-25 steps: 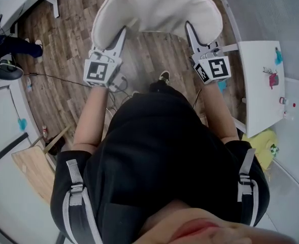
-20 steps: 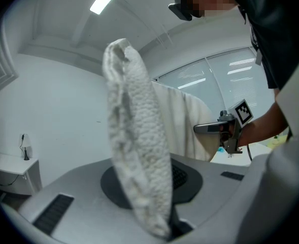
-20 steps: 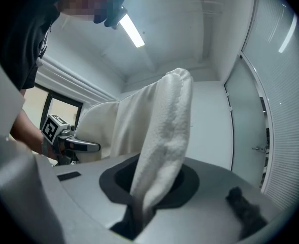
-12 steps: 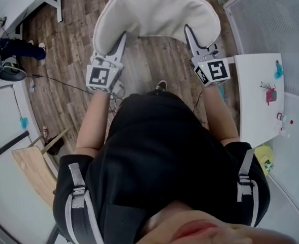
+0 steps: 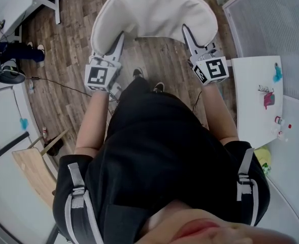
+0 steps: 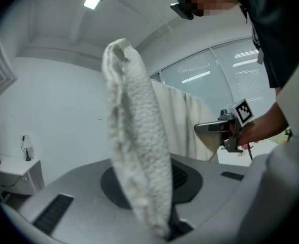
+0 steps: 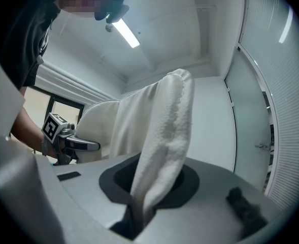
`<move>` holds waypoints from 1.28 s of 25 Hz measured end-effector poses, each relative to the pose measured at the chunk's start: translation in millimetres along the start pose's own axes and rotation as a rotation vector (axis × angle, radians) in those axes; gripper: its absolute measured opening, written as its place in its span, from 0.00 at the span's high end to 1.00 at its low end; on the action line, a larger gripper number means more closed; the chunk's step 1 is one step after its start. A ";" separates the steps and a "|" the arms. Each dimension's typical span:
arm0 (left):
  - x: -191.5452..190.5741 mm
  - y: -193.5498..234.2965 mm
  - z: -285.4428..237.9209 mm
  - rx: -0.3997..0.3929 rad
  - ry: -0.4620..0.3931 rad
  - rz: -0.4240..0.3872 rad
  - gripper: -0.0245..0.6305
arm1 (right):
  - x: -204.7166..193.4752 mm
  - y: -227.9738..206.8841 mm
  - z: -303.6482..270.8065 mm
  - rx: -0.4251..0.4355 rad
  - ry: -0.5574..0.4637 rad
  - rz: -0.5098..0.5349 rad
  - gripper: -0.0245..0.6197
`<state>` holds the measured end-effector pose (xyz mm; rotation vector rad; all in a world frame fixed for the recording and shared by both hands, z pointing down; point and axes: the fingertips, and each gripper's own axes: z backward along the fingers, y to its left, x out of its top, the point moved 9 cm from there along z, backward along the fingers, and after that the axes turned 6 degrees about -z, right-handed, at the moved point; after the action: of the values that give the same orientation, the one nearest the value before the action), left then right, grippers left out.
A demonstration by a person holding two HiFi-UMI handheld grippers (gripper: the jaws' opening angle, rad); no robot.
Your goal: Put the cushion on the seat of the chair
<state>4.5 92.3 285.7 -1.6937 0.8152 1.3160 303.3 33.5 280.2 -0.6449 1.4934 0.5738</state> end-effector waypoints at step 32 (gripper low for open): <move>-67.6 215.4 -167.5 -0.035 0.012 0.061 0.86 | -10.7 -82.8 -256.4 -0.019 0.086 0.054 0.87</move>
<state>-125.2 -154.1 324.5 -1.7175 0.8611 1.3695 178.8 -204.8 300.6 -0.6525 1.5918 0.6086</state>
